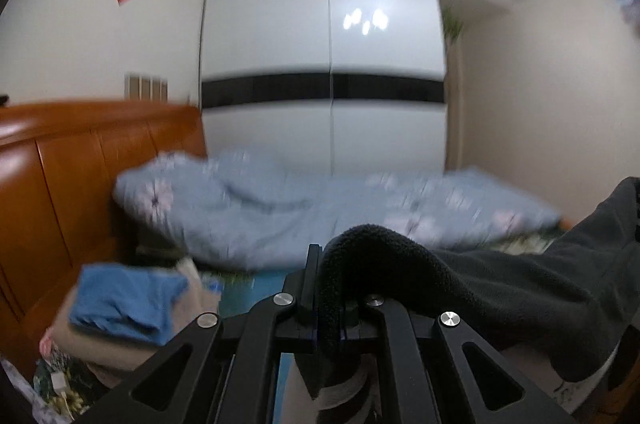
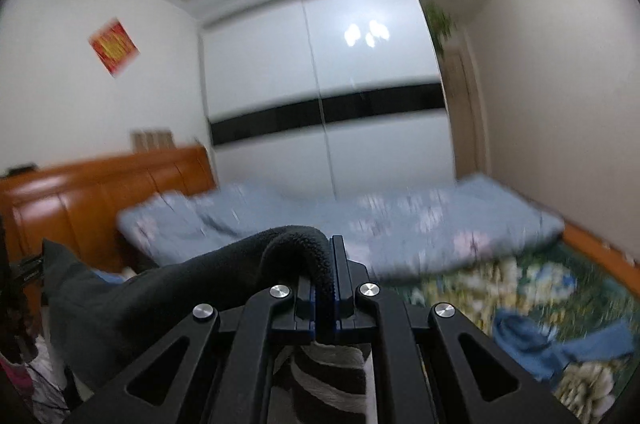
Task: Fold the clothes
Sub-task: 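Hold the jacket up with both tools and shake it open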
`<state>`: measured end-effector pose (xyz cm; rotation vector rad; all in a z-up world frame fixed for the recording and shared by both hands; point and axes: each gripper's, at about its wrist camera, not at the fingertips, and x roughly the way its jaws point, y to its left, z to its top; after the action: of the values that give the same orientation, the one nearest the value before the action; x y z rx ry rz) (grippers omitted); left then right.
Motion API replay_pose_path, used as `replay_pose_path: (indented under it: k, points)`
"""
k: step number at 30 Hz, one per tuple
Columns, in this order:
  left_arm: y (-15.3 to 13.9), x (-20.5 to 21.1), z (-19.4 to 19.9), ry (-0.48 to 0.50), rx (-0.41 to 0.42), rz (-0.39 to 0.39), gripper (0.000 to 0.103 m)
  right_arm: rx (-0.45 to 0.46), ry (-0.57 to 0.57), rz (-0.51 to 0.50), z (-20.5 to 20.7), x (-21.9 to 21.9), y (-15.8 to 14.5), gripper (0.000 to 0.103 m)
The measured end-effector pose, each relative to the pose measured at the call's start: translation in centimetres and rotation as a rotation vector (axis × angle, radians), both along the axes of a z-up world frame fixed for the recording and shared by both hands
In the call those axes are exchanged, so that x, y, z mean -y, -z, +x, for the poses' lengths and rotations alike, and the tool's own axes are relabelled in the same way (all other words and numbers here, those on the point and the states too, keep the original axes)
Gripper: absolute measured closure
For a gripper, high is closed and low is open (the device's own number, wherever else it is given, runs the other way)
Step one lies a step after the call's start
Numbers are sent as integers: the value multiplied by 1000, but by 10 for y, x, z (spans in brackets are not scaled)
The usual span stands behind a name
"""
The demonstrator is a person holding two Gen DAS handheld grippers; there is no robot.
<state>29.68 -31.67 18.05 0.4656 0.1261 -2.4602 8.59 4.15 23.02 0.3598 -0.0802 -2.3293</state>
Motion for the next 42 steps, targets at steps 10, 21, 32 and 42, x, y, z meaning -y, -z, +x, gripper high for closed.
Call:
replay_pose_path:
  k: [10, 21, 32, 42]
  points:
    - [178, 99, -133, -16, 262, 291, 97, 374, 65, 234, -142, 98, 200, 97]
    - [244, 170, -232, 8, 441, 297, 96, 539, 178, 362, -249, 153, 258, 97]
    - [239, 168, -219, 114, 456, 384, 89, 549, 159, 411, -249, 159, 269, 95]
    - [197, 91, -95, -134, 197, 363, 40, 423, -98, 459, -160, 179, 240, 66]
